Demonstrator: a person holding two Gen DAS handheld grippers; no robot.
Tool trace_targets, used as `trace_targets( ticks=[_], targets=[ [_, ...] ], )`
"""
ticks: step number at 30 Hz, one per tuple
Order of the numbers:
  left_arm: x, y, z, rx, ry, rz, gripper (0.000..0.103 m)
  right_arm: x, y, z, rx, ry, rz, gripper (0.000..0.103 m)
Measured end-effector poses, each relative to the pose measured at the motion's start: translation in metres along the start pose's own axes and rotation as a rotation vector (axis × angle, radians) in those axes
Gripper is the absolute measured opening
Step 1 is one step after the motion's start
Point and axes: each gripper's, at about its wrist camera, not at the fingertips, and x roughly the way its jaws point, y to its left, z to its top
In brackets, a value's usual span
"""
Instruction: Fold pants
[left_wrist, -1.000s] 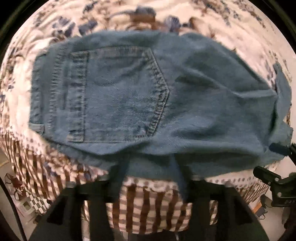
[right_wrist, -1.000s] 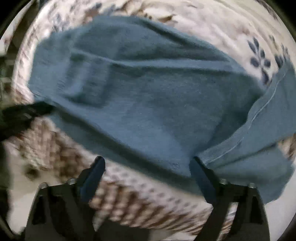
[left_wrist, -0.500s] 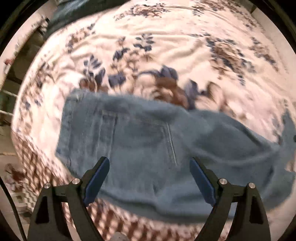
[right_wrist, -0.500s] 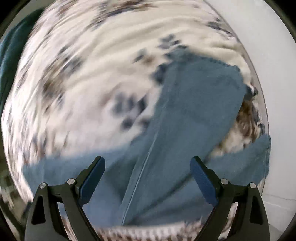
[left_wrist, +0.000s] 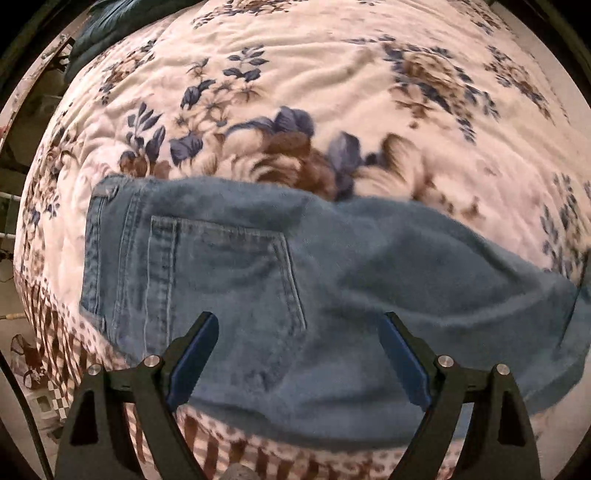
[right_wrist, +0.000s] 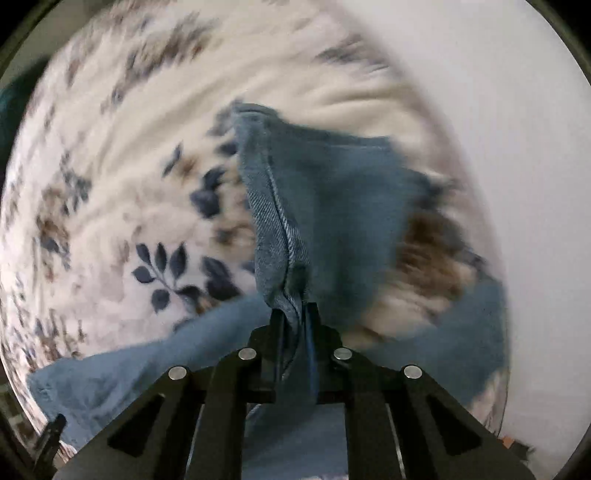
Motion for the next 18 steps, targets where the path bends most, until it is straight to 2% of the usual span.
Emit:
trace_targets(
  ticks=[3, 6, 8, 10, 11, 12, 13, 15, 18],
  targets=[
    [-0.011, -0.001, -0.017, -0.014, 0.003, -0.031, 0.088, -0.028, -0.056, -0.035, 0.159, -0.039, 0.002, 0.008],
    [-0.015, 0.001, -0.029, -0.031, -0.011, -0.039, 0.088, -0.015, -0.118, -0.064, 0.317, -0.035, -0.016, 0.008],
    [-0.012, 0.003, -0.035, -0.052, -0.009, -0.037, 0.088, 0.013, -0.146, -0.087, 0.414, 0.044, 0.015, 0.008],
    [-0.009, 0.010, -0.040, -0.092, 0.002, -0.046, 0.088, 0.036, -0.167, -0.106, 0.515, 0.108, 0.111, 0.010],
    [-0.009, 0.015, -0.043, -0.117, 0.004, -0.056, 0.088, 0.042, -0.173, -0.111, 0.550, 0.126, 0.150, 0.013],
    [-0.009, 0.024, -0.046, -0.151, 0.007, -0.071, 0.088, 0.043, -0.175, -0.117, 0.574, 0.132, 0.172, 0.022],
    [-0.010, 0.032, -0.049, -0.183, 0.011, -0.085, 0.088, 0.042, -0.175, -0.123, 0.593, 0.112, 0.220, 0.039],
    [-0.010, 0.054, -0.055, -0.262, 0.037, -0.125, 0.088, 0.037, -0.164, -0.131, 0.596, 0.073, 0.297, 0.056],
    [-0.009, 0.096, -0.064, -0.415, 0.056, -0.193, 0.088, 0.038, -0.138, -0.138, 0.549, 0.081, 0.376, 0.056]
  ],
)
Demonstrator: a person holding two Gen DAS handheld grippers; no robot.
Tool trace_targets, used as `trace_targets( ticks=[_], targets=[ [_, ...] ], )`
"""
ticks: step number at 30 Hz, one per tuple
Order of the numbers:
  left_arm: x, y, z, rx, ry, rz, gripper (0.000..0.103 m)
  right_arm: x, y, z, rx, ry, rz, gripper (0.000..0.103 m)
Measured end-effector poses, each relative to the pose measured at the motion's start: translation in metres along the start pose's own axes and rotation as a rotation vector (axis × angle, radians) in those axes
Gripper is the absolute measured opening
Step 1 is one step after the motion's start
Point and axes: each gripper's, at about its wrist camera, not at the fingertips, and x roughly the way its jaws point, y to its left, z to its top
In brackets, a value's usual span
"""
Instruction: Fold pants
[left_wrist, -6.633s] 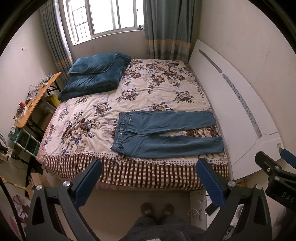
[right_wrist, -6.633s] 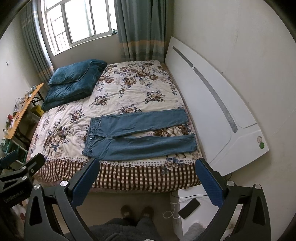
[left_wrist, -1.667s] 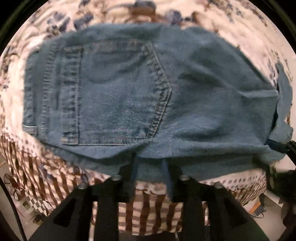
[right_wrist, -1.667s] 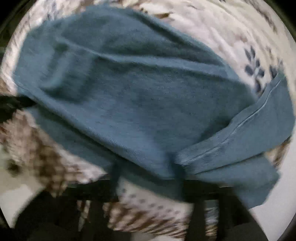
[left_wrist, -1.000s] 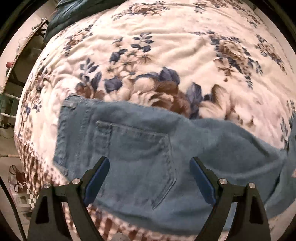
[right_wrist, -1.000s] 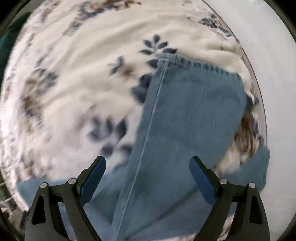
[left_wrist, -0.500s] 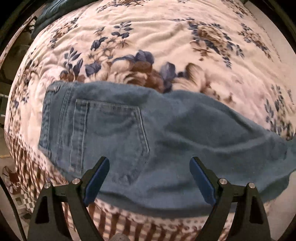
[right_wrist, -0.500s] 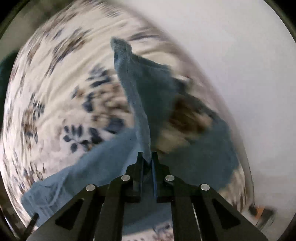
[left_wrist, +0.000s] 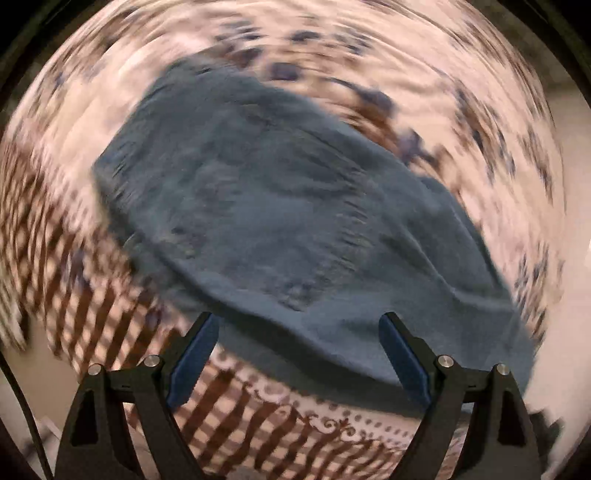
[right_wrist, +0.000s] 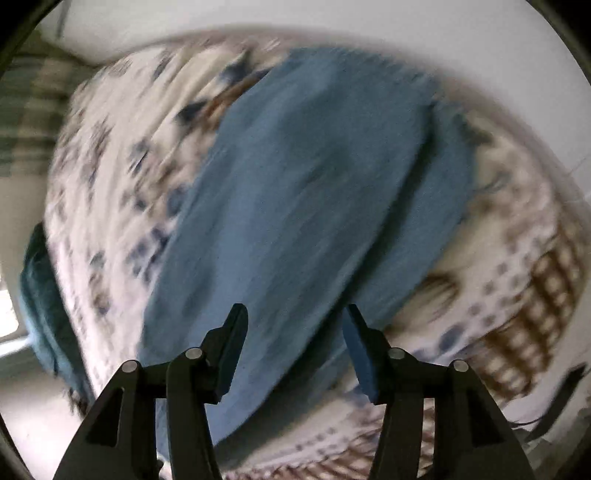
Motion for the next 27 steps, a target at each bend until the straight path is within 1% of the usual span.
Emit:
trace_targets(
  ticks=[2, 4, 7, 8, 9, 10, 12, 13, 14, 15, 16, 17, 18, 19, 20, 21, 22, 23, 25, 26, 27],
  targets=[
    [-0.003, 0.028, 0.009, -0.101, 0.010, -0.035, 0.088, 0.015, 0.012, -0.016, -0.024, 0.044, 0.034, 0.056],
    [-0.004, 0.057, 0.019, -0.194, 0.011, -0.047, 0.088, 0.034, 0.021, -0.033, -0.010, 0.097, 0.064, 0.056],
    [0.004, 0.092, 0.037, -0.284, 0.025, -0.064, 0.088, 0.066, 0.038, -0.059, 0.001, 0.147, 0.089, 0.056],
    [0.008, 0.105, 0.044, -0.319, 0.030, -0.083, 0.088, 0.073, 0.042, -0.066, 0.002, 0.156, 0.095, 0.056],
    [0.011, 0.112, 0.050, -0.336, 0.030, -0.095, 0.088, 0.078, 0.046, -0.075, 0.010, 0.163, 0.101, 0.056],
    [0.014, 0.120, 0.055, -0.347, 0.027, -0.101, 0.088, 0.086, 0.053, -0.088, 0.024, 0.167, 0.134, 0.056],
    [0.023, 0.132, 0.068, -0.357, 0.020, -0.099, 0.087, 0.092, 0.061, -0.105, 0.022, 0.179, 0.143, 0.056],
    [0.027, 0.137, 0.074, -0.359, 0.017, -0.098, 0.085, 0.097, 0.067, -0.114, 0.016, 0.181, 0.157, 0.053],
    [0.032, 0.141, 0.079, -0.359, 0.017, -0.100, 0.079, 0.102, 0.075, -0.124, -0.001, 0.178, 0.162, 0.050],
    [0.038, 0.145, 0.083, -0.358, 0.018, -0.087, 0.069, 0.105, 0.082, -0.132, -0.024, 0.168, 0.145, 0.046],
    [0.043, 0.149, 0.087, -0.361, 0.021, -0.081, 0.065, 0.106, 0.086, -0.137, -0.037, 0.159, 0.135, 0.037],
    [0.046, 0.152, 0.091, -0.362, 0.017, -0.074, 0.054, 0.108, 0.090, -0.142, -0.051, 0.150, 0.119, 0.029],
    [0.046, 0.154, 0.093, -0.357, -0.003, -0.053, 0.038, 0.110, 0.093, -0.146, -0.057, 0.146, 0.096, 0.018],
    [0.045, 0.154, 0.093, -0.350, -0.020, -0.034, 0.031, 0.111, 0.094, -0.149, -0.055, 0.137, 0.081, 0.015],
    [0.042, 0.153, 0.093, -0.331, -0.039, -0.018, 0.024, 0.109, 0.096, -0.154, -0.053, 0.118, 0.075, 0.015],
    [0.037, 0.152, 0.092, -0.308, -0.054, -0.007, 0.020, 0.104, 0.099, -0.159, -0.063, 0.102, 0.068, 0.013],
    [0.033, 0.151, 0.089, -0.294, -0.069, -0.004, 0.019, 0.097, 0.101, -0.162, -0.081, 0.089, 0.063, 0.010],
    [0.026, 0.149, 0.085, -0.268, -0.091, 0.003, 0.017, 0.092, 0.105, -0.166, -0.100, 0.077, 0.058, 0.009],
    [0.014, 0.147, 0.078, -0.227, -0.118, 0.007, 0.016, 0.075, 0.112, -0.174, -0.143, 0.058, 0.051, 0.009],
    [0.007, 0.147, 0.075, -0.210, -0.129, 0.007, 0.016, 0.062, 0.108, -0.176, -0.152, 0.058, 0.053, 0.009],
    [0.000, 0.149, 0.072, -0.197, -0.136, 0.008, 0.016, 0.058, 0.111, -0.179, -0.162, 0.059, 0.048, 0.009]
  ],
)
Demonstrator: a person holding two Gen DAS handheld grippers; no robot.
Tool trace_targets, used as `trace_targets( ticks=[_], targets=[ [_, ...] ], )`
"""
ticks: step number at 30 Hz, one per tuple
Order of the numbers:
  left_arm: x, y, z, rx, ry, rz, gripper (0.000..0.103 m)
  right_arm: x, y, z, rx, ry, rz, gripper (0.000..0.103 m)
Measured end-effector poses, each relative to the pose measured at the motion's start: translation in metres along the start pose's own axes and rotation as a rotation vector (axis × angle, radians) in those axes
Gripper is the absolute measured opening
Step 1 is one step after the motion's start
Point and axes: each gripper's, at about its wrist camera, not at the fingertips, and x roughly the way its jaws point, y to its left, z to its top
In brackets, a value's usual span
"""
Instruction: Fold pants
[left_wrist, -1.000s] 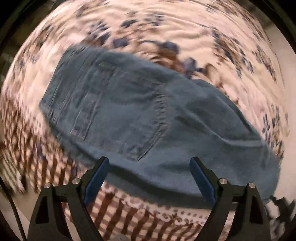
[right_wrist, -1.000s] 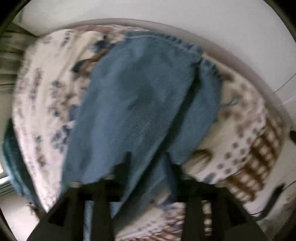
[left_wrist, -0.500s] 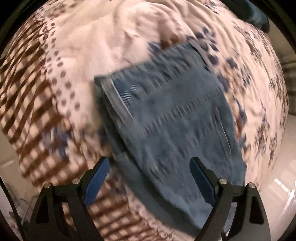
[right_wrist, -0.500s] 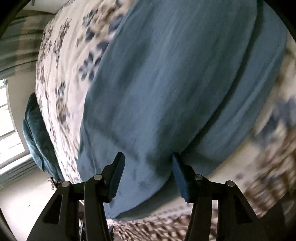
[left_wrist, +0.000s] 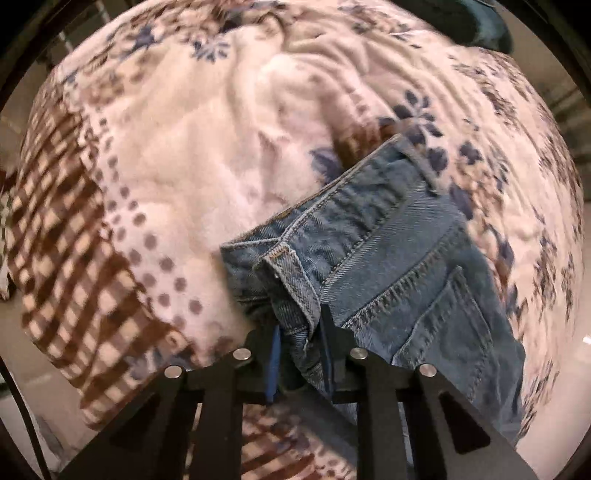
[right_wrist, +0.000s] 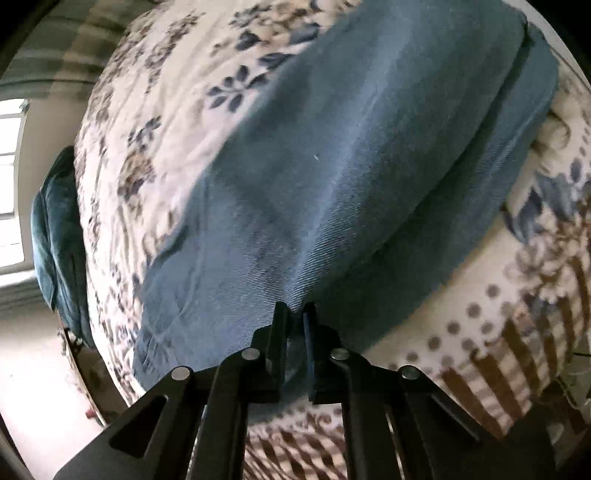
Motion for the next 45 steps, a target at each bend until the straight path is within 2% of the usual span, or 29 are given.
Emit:
trace_targets(
  ticks=[4, 6, 10, 12, 14, 15, 16, 17, 18, 20, 21, 23, 25, 29, 33, 34, 35, 36, 37, 40, 45],
  targets=[
    [-0.016, 0.018, -0.003, 0.013, 0.002, 0.008, 0.016, -0.025, -0.014, -0.019, -0.037, 0.035, -0.051, 0.008],
    [-0.008, 0.024, 0.000, 0.010, 0.016, 0.021, 0.016, -0.025, -0.029, -0.027, -0.040, 0.049, -0.073, 0.008],
    [0.020, 0.030, 0.007, -0.007, 0.088, 0.010, 0.019, 0.004, -0.055, -0.025, -0.007, 0.115, -0.107, 0.012],
    [0.015, 0.033, 0.007, -0.032, 0.105, -0.011, 0.021, 0.015, -0.065, -0.019, 0.029, 0.167, -0.085, 0.016],
    [-0.001, 0.028, 0.000, 0.017, 0.095, 0.006, 0.023, 0.010, -0.069, -0.017, 0.037, 0.181, -0.054, 0.030],
    [-0.014, 0.019, -0.009, 0.074, 0.071, 0.013, 0.027, 0.003, -0.070, -0.017, 0.030, 0.174, -0.040, 0.053],
    [-0.021, 0.008, -0.014, 0.121, 0.056, 0.020, 0.029, -0.005, -0.071, -0.017, 0.021, 0.161, -0.020, 0.071],
    [-0.030, -0.012, -0.025, 0.207, 0.033, 0.044, 0.036, -0.018, -0.073, -0.015, 0.015, 0.139, 0.005, 0.073],
    [-0.035, -0.025, -0.032, 0.261, 0.016, 0.055, 0.053, -0.028, -0.074, -0.012, 0.009, 0.113, 0.015, 0.073],
    [-0.042, -0.060, -0.050, 0.369, -0.034, 0.036, 0.073, -0.056, -0.082, 0.003, -0.004, 0.035, -0.007, 0.073],
    [-0.042, -0.082, -0.059, 0.426, -0.062, 0.029, 0.081, -0.069, -0.088, 0.012, 0.002, -0.011, -0.023, 0.073],
    [-0.034, -0.128, -0.074, 0.525, -0.061, 0.032, 0.090, -0.099, -0.113, 0.040, 0.057, -0.133, -0.054, 0.073],
    [-0.023, -0.161, -0.082, 0.552, -0.031, 0.005, 0.090, -0.124, -0.143, 0.074, 0.150, -0.230, -0.034, 0.073],
    [-0.001, -0.217, -0.117, 0.592, -0.026, 0.003, 0.090, -0.142, -0.199, 0.137, 0.284, -0.312, 0.014, 0.072],
    [0.019, -0.249, -0.141, 0.641, -0.015, 0.041, 0.090, -0.131, -0.238, 0.181, 0.316, -0.301, -0.051, 0.070],
    [0.024, -0.255, -0.145, 0.651, -0.008, 0.054, 0.090, -0.123, -0.249, 0.190, 0.324, -0.278, -0.036, 0.065],
    [0.028, -0.258, -0.150, 0.657, -0.001, 0.065, 0.090, -0.116, -0.258, 0.196, 0.334, -0.251, -0.020, 0.057],
    [0.031, -0.262, -0.154, 0.661, 0.004, 0.073, 0.090, -0.110, -0.264, 0.199, 0.342, -0.240, -0.006, 0.025],
    [0.033, -0.263, -0.157, 0.665, 0.008, 0.081, 0.090, -0.107, -0.264, 0.200, 0.338, -0.245, -0.008, 0.011],
    [0.035, -0.266, -0.165, 0.676, 0.010, 0.107, 0.090, -0.116, -0.254, 0.194, 0.271, -0.309, -0.037, 0.005],
    [0.035, -0.262, -0.171, 0.677, -0.002, 0.133, 0.090, -0.159, -0.246, 0.172, 0.242, -0.418, -0.024, 0.004]
  ],
)
